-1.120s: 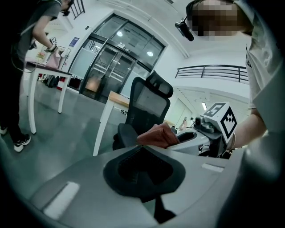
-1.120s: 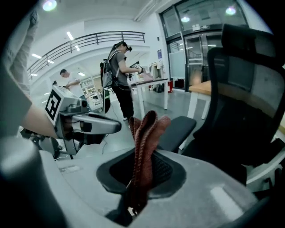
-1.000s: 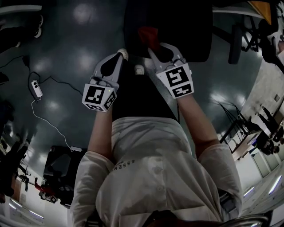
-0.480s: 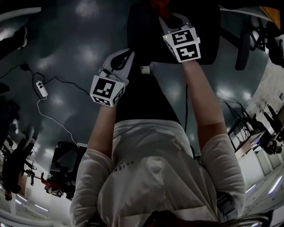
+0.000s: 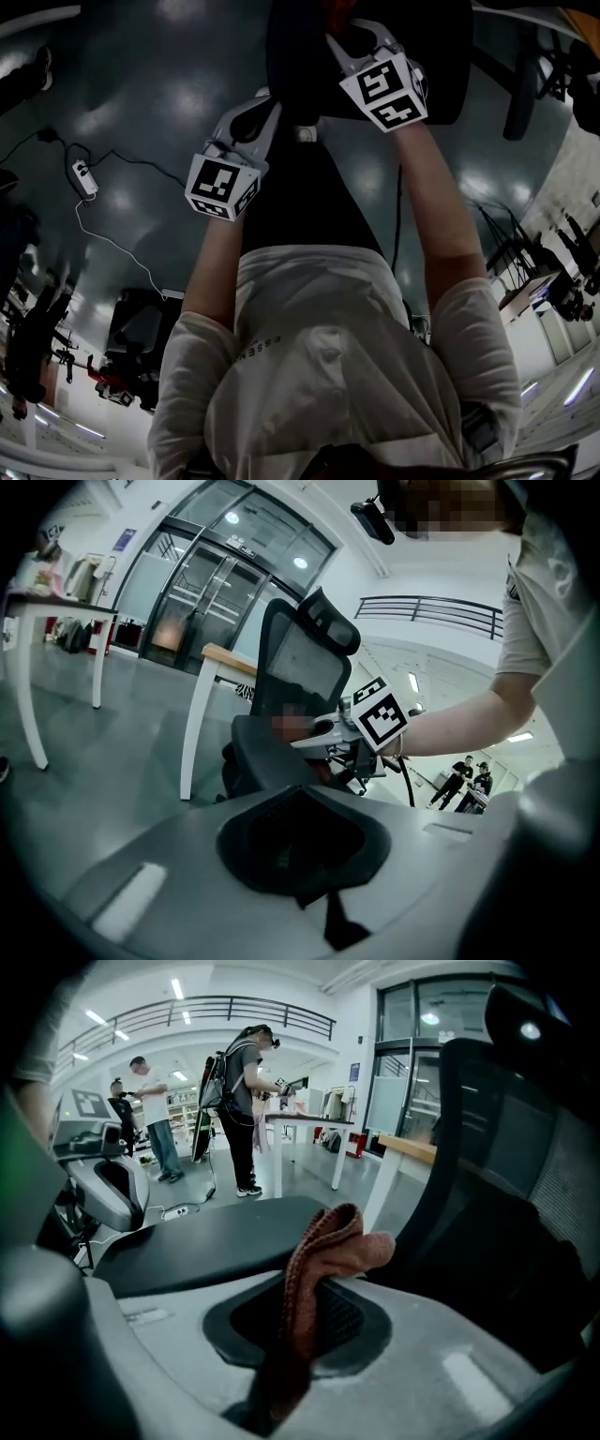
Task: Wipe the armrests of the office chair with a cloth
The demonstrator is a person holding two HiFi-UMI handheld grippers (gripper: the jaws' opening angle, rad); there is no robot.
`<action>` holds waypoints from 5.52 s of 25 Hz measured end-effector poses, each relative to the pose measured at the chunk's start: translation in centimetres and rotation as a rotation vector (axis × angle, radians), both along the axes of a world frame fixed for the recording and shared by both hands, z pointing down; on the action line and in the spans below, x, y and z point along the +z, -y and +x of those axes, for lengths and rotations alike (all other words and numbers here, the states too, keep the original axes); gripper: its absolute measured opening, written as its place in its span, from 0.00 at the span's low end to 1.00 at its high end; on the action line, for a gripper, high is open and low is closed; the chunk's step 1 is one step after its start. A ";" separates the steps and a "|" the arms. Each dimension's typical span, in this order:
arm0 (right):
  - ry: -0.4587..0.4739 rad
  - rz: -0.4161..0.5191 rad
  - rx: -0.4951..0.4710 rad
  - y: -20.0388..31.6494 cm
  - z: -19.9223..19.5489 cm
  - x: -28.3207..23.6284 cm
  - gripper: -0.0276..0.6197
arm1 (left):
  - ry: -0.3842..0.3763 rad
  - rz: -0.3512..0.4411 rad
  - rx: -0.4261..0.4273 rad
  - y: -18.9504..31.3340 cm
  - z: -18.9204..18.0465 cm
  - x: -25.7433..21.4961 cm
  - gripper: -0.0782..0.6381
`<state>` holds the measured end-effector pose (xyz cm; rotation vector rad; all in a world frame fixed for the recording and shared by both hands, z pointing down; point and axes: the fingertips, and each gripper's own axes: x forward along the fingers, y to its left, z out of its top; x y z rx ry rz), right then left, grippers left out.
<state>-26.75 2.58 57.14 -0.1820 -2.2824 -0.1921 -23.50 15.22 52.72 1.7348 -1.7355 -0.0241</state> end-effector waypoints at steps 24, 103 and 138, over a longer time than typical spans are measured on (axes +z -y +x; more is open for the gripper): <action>-0.061 -0.089 -0.075 -11.0 10.4 -0.1 0.12 | -0.003 0.040 -0.120 -6.0 6.1 -1.0 0.13; -0.280 -0.124 -0.034 0.1 -12.5 0.0 0.12 | 0.023 0.040 -0.246 -2.8 -12.9 -0.9 0.13; -0.538 0.025 -0.606 -17.3 -3.3 1.7 0.12 | 0.004 0.065 -0.449 -13.4 -4.7 -0.9 0.13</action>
